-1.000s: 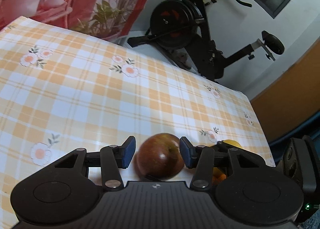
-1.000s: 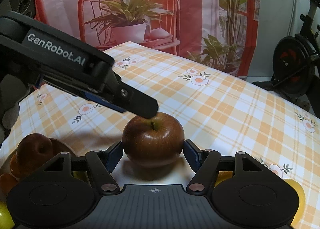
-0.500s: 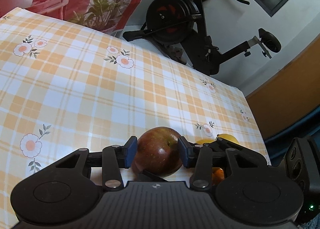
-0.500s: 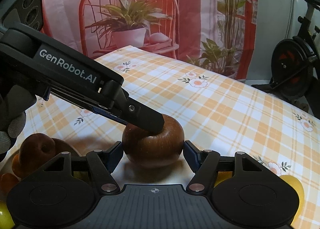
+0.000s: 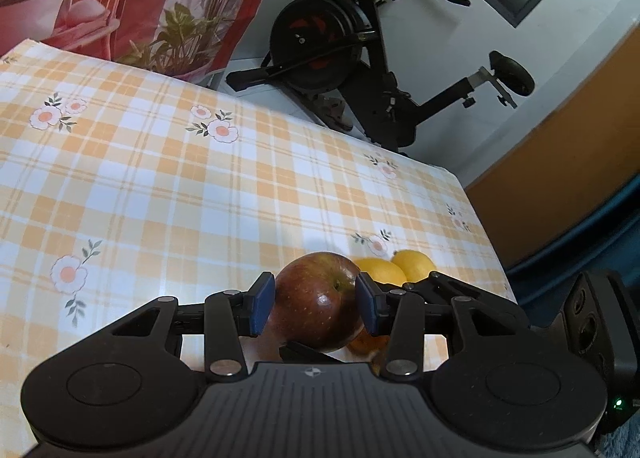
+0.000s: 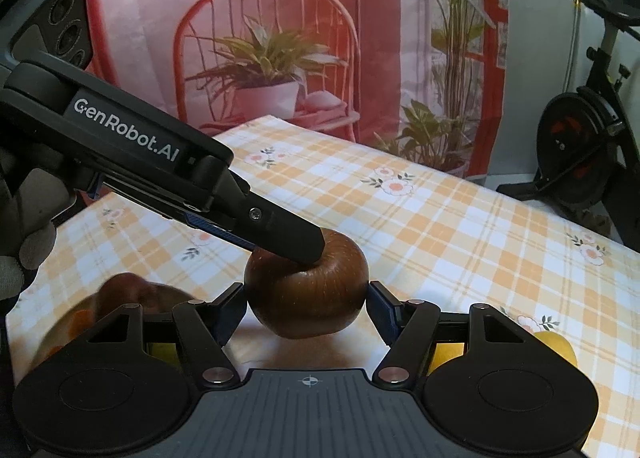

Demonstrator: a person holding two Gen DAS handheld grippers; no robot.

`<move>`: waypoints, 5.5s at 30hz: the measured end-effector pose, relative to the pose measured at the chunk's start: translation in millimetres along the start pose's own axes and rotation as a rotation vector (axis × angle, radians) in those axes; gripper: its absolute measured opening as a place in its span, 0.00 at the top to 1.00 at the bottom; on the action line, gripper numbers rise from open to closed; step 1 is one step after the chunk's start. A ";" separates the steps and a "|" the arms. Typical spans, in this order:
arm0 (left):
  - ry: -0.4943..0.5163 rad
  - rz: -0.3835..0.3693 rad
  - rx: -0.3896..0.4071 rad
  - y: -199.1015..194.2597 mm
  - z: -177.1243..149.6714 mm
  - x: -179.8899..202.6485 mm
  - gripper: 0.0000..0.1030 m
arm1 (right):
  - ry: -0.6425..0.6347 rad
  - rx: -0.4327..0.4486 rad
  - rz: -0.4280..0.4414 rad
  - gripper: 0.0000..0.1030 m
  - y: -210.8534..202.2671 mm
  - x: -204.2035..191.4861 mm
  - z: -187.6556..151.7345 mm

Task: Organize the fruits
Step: 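Carry the dark red apple onto the white plate with the right gripper, then open the right gripper and move both grippers back to the lemons, then close the left gripper on a lemon while the right closes on a large yellow grapefruit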

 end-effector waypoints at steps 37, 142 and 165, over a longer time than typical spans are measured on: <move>-0.031 0.104 -0.016 -87.4 -91.6 -62.3 0.53 | -0.015 -0.145 0.216 0.40 -19.7 -147.0 -35.3; 0.200 0.106 -0.151 147.8 -15.5 114.1 0.52 | 0.122 -0.021 -0.128 0.45 -46.2 140.4 -98.2; 0.175 0.035 -0.165 136.5 -20.9 119.8 0.56 | 0.192 0.012 -0.119 0.50 -46.0 139.4 -104.3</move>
Point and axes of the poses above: each gripper's, at about its wrist camera, not at the fingertips, and y roughly the way its jaws point, x to its right, z to its top, the point moved 10 cm from there along y, roughly the way its jaws point, and after that the axes turned 8 degrees about -y, right-handed, at the moved point
